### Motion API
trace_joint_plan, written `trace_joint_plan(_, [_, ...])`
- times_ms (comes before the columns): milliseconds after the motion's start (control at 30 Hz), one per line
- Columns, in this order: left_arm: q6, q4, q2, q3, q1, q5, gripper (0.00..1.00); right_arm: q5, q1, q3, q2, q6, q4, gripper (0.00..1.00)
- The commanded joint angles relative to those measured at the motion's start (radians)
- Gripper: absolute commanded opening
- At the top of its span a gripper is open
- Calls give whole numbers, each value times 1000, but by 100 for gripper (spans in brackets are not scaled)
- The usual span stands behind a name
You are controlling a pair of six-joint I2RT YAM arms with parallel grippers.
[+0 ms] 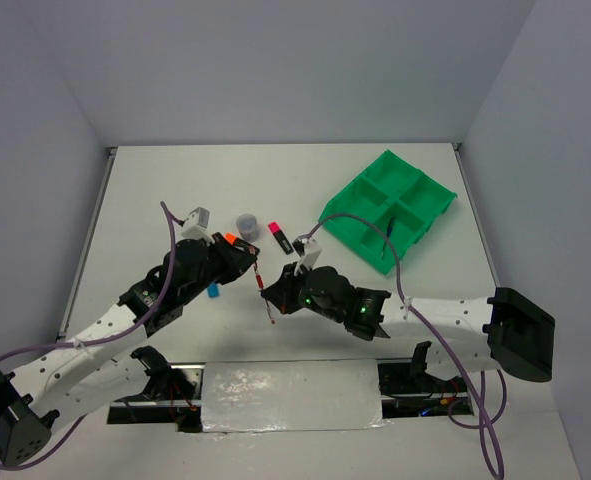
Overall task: Sort the stationery into containers
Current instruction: Close the pen cap on the pen.
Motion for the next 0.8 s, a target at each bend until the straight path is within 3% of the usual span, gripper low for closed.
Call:
trace_joint_plan(0, [35,66,2,-1,-5,25,0,26,-12,44,-25,-8,-1,0])
trace_joint_plan(333, [40,74,4,-20,-5,22,0,18,-34,47,-42,-16,1,0])
trace_joint_plan(500, [32,64,-7,-14,-5,-16,0,-62,-34,67,-4,-16,4,0])
trace_joint_plan(767, [34,31,-13,9,-5,-55,0,9,-32,23,-22,45,4,0])
